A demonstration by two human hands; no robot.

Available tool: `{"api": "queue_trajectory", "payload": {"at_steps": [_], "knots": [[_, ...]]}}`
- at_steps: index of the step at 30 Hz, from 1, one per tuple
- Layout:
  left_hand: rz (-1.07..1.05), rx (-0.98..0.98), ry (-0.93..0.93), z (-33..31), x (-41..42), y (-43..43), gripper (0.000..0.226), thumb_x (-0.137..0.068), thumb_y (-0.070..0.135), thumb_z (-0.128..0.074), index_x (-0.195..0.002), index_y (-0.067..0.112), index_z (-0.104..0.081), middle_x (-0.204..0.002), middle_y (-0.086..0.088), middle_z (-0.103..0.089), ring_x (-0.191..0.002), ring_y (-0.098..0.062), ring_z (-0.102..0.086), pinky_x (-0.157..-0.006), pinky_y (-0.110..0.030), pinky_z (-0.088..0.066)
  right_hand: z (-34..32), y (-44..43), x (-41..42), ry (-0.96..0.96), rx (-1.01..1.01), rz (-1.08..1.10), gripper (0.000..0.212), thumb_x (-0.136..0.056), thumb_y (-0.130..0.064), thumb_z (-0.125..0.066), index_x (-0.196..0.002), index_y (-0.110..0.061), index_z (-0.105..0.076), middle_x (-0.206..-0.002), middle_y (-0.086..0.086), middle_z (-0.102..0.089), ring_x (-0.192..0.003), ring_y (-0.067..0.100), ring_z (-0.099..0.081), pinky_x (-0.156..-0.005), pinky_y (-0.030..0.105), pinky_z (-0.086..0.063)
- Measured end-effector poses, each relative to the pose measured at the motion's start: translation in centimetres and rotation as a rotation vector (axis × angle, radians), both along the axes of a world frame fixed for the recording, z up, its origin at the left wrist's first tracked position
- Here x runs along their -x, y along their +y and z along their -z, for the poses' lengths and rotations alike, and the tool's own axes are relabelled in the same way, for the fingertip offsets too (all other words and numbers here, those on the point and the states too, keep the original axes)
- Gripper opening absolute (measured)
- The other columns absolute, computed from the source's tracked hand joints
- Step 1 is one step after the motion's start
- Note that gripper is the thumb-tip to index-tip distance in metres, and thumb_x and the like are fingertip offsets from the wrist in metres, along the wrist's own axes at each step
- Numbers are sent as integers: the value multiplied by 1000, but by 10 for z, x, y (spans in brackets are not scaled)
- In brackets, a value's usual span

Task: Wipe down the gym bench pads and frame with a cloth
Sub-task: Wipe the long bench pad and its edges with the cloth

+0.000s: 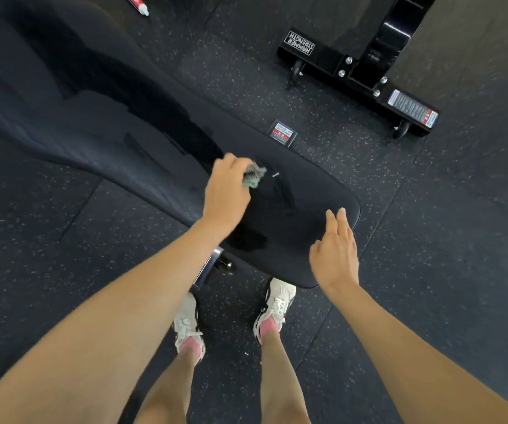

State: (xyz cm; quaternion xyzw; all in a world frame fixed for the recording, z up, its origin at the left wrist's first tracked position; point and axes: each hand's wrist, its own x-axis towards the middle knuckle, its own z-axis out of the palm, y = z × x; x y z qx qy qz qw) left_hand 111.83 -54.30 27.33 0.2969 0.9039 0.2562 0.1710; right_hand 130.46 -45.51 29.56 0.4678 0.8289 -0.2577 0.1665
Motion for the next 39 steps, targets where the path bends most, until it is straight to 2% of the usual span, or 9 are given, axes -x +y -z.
{"api": "queue_trajectory", "payload": {"at_steps": [2, 5, 13, 15, 17, 22, 29, 35, 39], "knots": [[-136, 41, 20, 4, 14, 19, 39, -82, -8, -52, -116, 8, -60, -112, -10, -54, -104, -27, -45, -77, -38, -43, 3, 9, 4, 4, 10, -37, 62, -97, -8, -44, -152, -7, -14, -161, 10, -2, -148, 24, -8, -120, 38, -15], [-151, 113, 63, 12, -5, 38, 36, -80, -9, -55, -111, 7, -61, -110, -9, -55, -106, -27, -44, -71, -30, -36, 6, 19, 7, 12, 30, -72, 62, -98, -10, -44, -152, -8, -13, -161, 10, -1, -148, 24, -8, -120, 39, -16], [185, 101, 18, 12, -101, 58, 22, -65, -9, -68, -75, 9, -61, -82, -5, -56, -85, -28, -52, -46, -28, -33, 15, 33, 1, 43, 32, -89, 66, -95, -1, -44, -152, -7, -13, -161, 12, -2, -148, 25, -9, -120, 38, -14], [288, 78, -26, 13, -116, 55, 20, -69, -7, -70, -81, 8, -65, -85, -4, -58, -87, -27, -51, -46, -30, -41, 14, 38, -3, 49, 12, -77, 66, -95, 1, -43, -153, -8, -12, -161, 11, -2, -148, 24, -8, -120, 37, -12], [342, 79, -97, 11, -113, 50, 28, -76, -6, -62, -99, 10, -66, -98, -3, -58, -99, -25, -47, -59, -39, -49, 13, 44, -8, 40, 3, -77, 69, -93, 4, -43, -153, -8, -12, -161, 10, -2, -148, 24, -8, -121, 36, -11], [-51, 49, -10, 4, -52, 42, 45, -75, -13, -51, -111, 11, -65, -108, -5, -56, -105, -25, -43, -69, -38, -44, 11, 52, -14, 35, 24, -64, 70, -90, 7, -42, -152, -7, -14, -162, 9, -3, -148, 23, -8, -121, 37, -12], [-193, 181, 80, 9, -25, 62, 39, -79, -11, -57, -112, 7, -63, -108, -7, -58, -106, -26, -43, -68, -28, -38, 18, 48, -12, -5, 70, -137, 65, -96, -4, -42, -153, -8, -11, -162, 9, 1, -149, 22, -5, -121, 36, -9], [49, 168, 36, 5, -70, 66, 36, -71, -12, -56, -101, 6, -65, -100, -7, -58, -100, -28, -45, -59, -33, -32, 19, 50, -11, -28, 55, -167, 66, -96, -5, -43, -153, -8, -11, -162, 9, 0, -149, 21, -4, -121, 38, -8], [267, 128, -59, 6, -94, 56, 41, -71, -12, -60, -106, 8, -66, -101, -6, -60, -102, -24, -45, -59, -39, -49, 16, 51, -9, -41, 55, -168, 65, -95, -4, -42, -153, -9, -12, -162, 9, -2, -149, 21, -6, -121, 38, -9]]}}
